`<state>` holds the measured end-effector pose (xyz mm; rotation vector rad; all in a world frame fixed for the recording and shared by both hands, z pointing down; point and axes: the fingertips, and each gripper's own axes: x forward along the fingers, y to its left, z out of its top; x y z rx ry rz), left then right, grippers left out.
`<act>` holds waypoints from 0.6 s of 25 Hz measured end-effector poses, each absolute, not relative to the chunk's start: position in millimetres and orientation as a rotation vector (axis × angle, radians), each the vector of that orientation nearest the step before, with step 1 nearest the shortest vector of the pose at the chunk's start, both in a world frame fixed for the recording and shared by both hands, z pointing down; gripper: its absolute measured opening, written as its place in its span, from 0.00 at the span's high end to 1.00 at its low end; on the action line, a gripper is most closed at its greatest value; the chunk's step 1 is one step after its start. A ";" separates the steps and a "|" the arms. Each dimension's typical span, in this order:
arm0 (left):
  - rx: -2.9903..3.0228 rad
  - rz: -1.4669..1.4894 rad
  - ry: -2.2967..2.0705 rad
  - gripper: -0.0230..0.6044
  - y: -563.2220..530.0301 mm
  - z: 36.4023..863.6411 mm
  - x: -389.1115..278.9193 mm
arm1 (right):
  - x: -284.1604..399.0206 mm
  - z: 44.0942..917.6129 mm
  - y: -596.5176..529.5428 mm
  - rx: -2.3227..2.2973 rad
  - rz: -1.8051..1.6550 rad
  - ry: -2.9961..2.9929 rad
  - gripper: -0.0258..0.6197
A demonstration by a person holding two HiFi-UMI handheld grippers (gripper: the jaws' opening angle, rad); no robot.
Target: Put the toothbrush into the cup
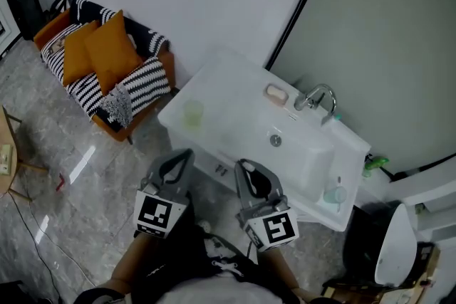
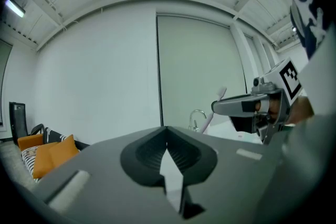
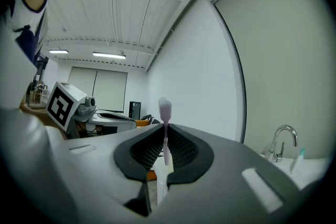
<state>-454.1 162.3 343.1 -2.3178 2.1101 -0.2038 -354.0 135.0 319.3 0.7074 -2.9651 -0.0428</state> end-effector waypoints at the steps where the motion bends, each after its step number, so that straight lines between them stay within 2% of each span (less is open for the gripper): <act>1: -2.317 -0.205 2.106 0.96 159.0 343.5 -456.8 | -357.6 319.0 132.3 0.701 -0.043 -2.967 0.92; 15: -2.314 -0.183 2.118 0.96 83.7 344.4 -528.7 | -426.6 310.7 58.8 0.666 -0.002 -3.008 0.92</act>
